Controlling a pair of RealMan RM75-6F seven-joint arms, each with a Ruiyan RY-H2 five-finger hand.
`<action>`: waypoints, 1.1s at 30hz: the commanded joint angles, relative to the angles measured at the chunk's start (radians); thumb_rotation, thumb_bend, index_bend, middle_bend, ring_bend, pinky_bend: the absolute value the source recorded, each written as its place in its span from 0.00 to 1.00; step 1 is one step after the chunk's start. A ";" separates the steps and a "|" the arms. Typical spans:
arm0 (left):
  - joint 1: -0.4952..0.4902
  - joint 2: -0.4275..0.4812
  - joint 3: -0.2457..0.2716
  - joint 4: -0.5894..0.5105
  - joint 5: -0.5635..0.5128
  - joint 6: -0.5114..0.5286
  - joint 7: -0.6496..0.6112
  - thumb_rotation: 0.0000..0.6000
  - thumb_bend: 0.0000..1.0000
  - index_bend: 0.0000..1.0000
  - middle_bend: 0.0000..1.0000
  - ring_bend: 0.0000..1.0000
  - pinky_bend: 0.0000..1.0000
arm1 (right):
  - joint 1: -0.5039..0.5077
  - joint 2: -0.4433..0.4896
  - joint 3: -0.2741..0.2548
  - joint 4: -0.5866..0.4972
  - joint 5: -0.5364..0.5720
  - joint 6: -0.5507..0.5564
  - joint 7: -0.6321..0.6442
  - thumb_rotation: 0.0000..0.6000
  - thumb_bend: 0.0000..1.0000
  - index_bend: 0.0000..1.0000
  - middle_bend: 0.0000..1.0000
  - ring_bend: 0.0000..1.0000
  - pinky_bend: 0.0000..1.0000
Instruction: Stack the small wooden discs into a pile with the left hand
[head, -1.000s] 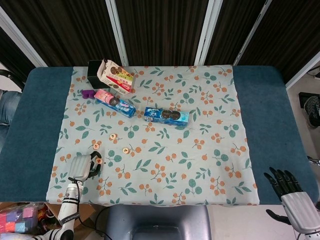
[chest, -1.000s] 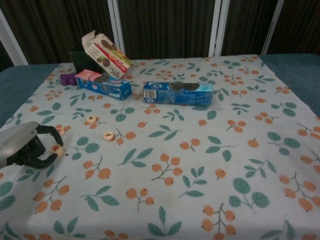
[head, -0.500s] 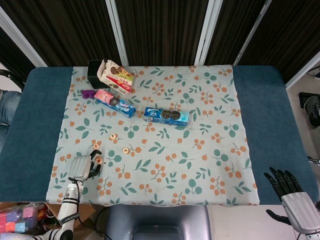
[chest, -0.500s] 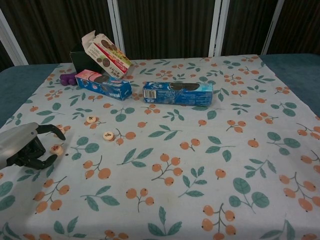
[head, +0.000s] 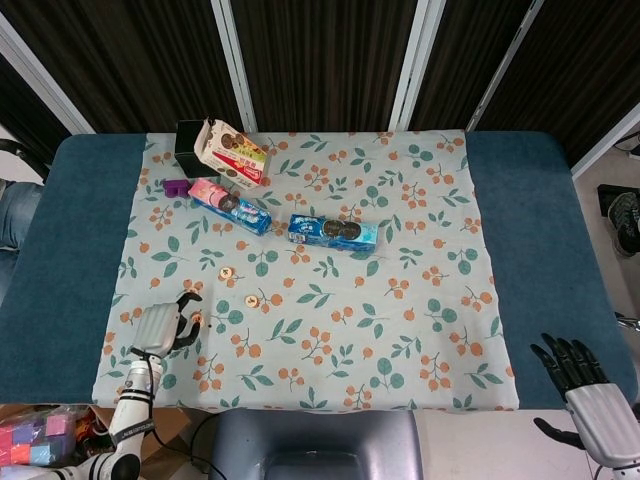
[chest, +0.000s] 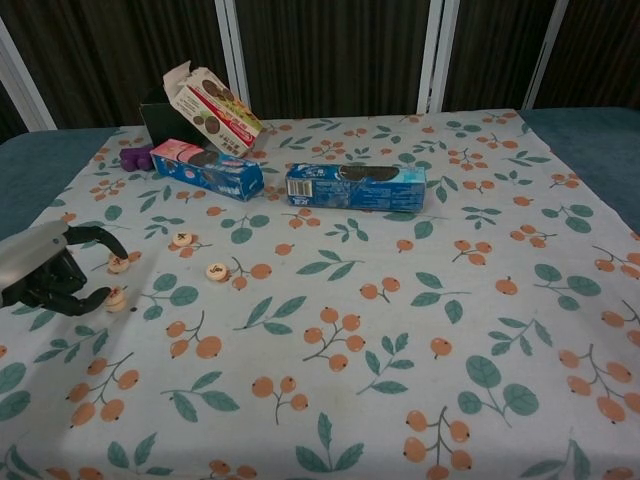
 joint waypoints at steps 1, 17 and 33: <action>-0.004 0.036 -0.008 -0.045 -0.015 -0.004 0.020 1.00 0.43 0.31 1.00 1.00 1.00 | 0.000 0.001 -0.001 -0.001 -0.001 -0.001 0.000 1.00 0.14 0.00 0.00 0.00 0.00; -0.107 0.001 -0.100 0.087 -0.191 -0.102 0.058 1.00 0.41 0.35 1.00 1.00 1.00 | -0.001 0.002 0.002 0.000 0.005 0.001 0.002 1.00 0.14 0.00 0.00 0.00 0.00; -0.157 -0.059 -0.087 0.202 -0.243 -0.149 0.077 1.00 0.40 0.39 1.00 1.00 1.00 | 0.000 0.000 0.005 -0.004 0.011 -0.005 -0.004 1.00 0.14 0.00 0.00 0.00 0.00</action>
